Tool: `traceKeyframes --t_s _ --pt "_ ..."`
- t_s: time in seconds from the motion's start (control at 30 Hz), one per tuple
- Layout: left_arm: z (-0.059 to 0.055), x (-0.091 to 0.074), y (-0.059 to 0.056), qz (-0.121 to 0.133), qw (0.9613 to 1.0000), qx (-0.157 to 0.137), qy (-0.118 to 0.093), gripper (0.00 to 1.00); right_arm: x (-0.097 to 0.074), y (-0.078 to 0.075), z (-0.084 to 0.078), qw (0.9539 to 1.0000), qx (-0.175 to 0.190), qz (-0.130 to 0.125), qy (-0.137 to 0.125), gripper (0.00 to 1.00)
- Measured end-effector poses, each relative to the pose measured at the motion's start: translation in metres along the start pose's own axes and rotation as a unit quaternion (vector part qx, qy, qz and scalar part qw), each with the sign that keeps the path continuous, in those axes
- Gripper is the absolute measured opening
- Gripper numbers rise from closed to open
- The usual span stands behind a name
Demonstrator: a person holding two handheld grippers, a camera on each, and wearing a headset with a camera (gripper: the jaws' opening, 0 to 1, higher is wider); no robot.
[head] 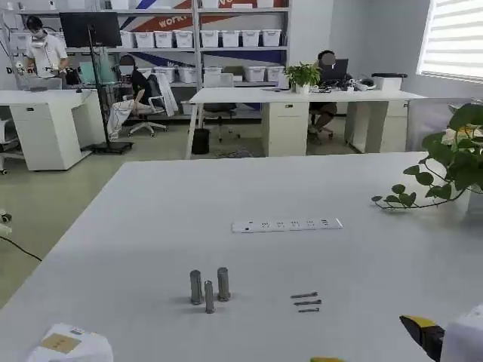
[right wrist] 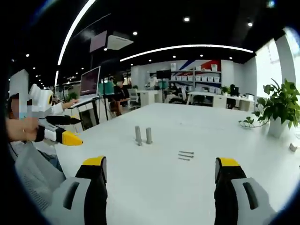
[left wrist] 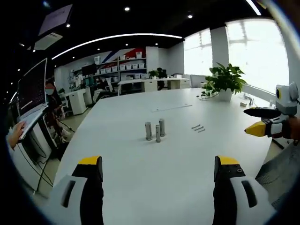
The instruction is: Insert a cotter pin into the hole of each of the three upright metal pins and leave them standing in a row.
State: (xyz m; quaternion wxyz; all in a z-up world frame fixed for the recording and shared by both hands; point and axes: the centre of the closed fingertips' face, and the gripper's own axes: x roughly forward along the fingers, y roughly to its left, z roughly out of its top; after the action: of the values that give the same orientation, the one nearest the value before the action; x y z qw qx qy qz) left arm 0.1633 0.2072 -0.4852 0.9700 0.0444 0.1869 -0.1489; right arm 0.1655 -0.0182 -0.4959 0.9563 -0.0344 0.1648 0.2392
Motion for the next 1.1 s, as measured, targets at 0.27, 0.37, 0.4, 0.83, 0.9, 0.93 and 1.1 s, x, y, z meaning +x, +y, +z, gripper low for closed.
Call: traceKeyframes --t_s 0.27,0.37,0.4,0.83,0.9,0.93,1.1 --pt "0.002 -0.001 -0.002 -0.004 1.0000 -0.001 -0.005 0.89 0.000 -0.003 -0.002 0.9999 0.009 -0.006 0.005 0.77" --pt "0.003 -0.001 -0.002 -0.004 1.0000 0.000 -0.007 0.89 -0.001 -0.006 -0.002 0.9998 0.015 -0.009 0.004 0.76" --pt "0.004 -0.001 -0.002 -0.003 1.0000 0.001 -0.007 0.89 -0.002 -0.007 -0.002 0.9998 0.018 -0.009 0.003 0.76" --pt "0.009 -0.002 0.000 -0.007 0.9999 0.000 -0.012 0.87 -0.002 -0.010 0.004 0.9999 0.007 -0.006 0.008 0.75" --pt "0.009 -0.002 0.001 -0.005 0.9999 0.004 -0.013 0.87 -0.001 -0.010 0.005 0.9999 0.006 -0.004 0.007 0.75" --pt "0.009 -0.002 0.001 -0.005 0.9999 0.005 -0.011 0.87 -0.001 -0.010 0.006 1.0000 0.005 -0.004 0.007 0.75" --pt "0.005 -0.001 0.000 -0.008 1.0000 -0.002 -0.006 0.86 0.002 -0.012 0.007 1.0000 0.003 -0.001 0.008 0.77"
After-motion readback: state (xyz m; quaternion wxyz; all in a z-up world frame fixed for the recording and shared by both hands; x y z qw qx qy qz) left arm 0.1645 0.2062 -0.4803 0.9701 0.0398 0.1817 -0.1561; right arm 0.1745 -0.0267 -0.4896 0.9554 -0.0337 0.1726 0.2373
